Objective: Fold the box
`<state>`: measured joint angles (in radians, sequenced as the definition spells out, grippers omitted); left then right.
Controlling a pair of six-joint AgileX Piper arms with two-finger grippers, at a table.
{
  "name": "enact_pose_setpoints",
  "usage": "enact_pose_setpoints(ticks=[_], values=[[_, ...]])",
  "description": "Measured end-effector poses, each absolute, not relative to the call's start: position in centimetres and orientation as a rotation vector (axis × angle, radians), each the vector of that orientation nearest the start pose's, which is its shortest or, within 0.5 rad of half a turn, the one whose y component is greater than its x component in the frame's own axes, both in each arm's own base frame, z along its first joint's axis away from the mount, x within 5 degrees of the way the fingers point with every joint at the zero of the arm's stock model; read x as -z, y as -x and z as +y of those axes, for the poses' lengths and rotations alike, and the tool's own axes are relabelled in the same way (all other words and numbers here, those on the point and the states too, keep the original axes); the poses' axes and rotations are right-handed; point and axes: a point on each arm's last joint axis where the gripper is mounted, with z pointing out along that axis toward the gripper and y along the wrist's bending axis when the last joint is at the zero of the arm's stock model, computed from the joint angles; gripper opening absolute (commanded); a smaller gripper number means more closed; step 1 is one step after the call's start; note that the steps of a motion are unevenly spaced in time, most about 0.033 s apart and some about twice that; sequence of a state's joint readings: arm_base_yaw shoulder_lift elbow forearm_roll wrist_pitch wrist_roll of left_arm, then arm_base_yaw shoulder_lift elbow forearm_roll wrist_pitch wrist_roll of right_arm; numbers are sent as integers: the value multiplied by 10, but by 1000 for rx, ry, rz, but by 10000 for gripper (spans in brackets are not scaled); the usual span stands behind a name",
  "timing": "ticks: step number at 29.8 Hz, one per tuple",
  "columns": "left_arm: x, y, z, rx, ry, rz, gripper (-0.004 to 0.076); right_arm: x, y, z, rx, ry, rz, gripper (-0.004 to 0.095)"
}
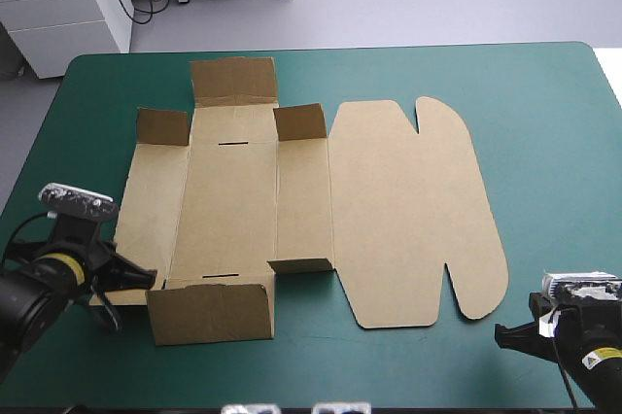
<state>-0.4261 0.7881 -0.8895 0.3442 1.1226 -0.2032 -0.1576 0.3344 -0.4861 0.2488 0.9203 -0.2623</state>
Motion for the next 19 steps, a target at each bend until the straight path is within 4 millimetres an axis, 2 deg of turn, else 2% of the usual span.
enact_pose_setpoints(ticks=[5, 8, 11, 14, 19], values=[[-357, -165, -32, -294, -284, 2379, 2, -278, -57, 9, -74, 53, 2222, -4], [-356, -186, -26, -318, -207, 2375, 13, -278, -57, 9, -74, 53, 2222, -4], [-350, -203, -9, -316, -136, 2414, 13, -278, -57, 9, -74, 53, 2222, -4], [-339, -216, 12, -234, -58, 2488, 13, -278, -57, 9, -74, 53, 2222, -4], [-319, -228, 60, -20, 135, 2558, 12, -278, -57, 9, -73, 54, 2222, -4]])
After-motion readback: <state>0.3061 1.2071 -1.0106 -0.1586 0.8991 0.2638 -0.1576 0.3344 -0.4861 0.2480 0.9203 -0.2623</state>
